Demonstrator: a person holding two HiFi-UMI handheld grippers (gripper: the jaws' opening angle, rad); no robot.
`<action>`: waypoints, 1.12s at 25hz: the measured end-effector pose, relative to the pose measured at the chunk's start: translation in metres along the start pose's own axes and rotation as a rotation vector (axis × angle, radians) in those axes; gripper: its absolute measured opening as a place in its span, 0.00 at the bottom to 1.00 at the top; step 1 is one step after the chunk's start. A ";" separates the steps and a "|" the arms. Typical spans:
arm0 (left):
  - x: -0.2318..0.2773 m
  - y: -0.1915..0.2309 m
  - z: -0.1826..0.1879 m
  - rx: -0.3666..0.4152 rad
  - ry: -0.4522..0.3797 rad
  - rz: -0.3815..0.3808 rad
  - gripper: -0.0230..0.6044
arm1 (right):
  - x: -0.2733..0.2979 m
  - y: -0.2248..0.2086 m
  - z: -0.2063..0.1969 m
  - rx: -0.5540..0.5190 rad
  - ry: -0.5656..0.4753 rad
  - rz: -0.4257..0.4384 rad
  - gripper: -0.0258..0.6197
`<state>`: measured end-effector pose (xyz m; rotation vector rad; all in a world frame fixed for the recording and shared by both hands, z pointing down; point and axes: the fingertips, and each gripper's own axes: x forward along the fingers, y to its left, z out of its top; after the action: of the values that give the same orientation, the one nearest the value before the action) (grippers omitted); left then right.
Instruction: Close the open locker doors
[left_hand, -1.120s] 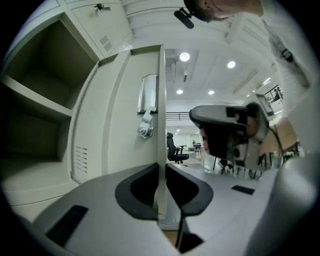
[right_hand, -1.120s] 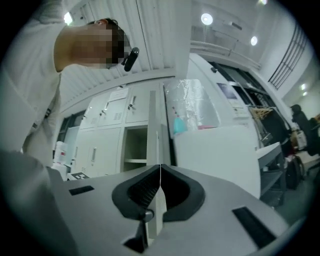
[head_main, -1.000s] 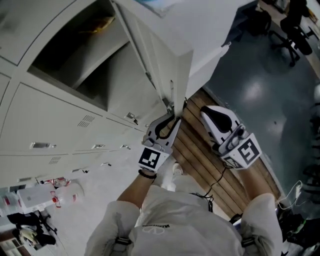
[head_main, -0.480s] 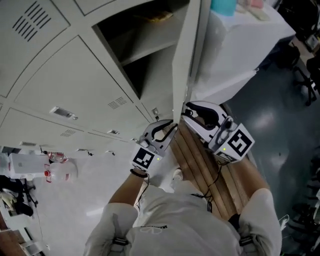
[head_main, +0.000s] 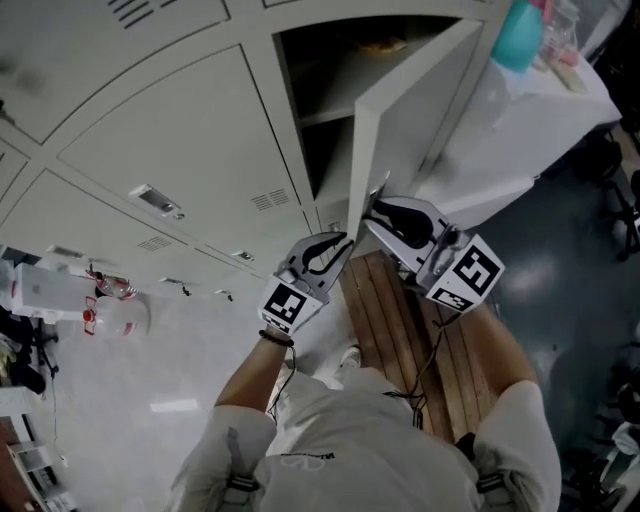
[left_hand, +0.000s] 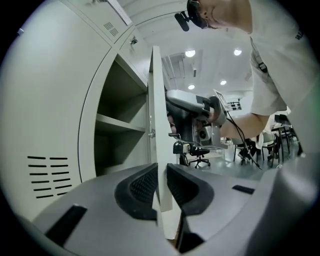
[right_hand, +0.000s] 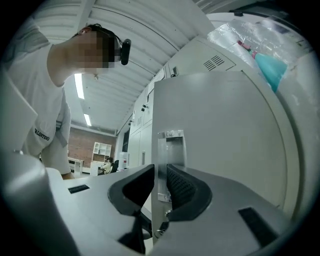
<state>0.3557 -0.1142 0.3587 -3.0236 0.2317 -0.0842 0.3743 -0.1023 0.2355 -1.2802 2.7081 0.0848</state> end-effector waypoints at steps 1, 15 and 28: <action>-0.002 0.007 -0.002 0.003 0.009 0.022 0.13 | 0.005 -0.002 -0.001 0.001 0.000 0.006 0.17; 0.005 0.068 -0.008 0.033 0.080 0.345 0.04 | 0.076 -0.045 -0.011 -0.005 -0.023 -0.035 0.10; 0.022 0.111 -0.012 0.021 0.085 0.506 0.04 | 0.101 -0.069 -0.014 -0.031 -0.042 -0.121 0.09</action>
<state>0.3603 -0.2285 0.3591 -2.8397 0.9797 -0.1680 0.3631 -0.2249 0.2349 -1.4311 2.5978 0.1394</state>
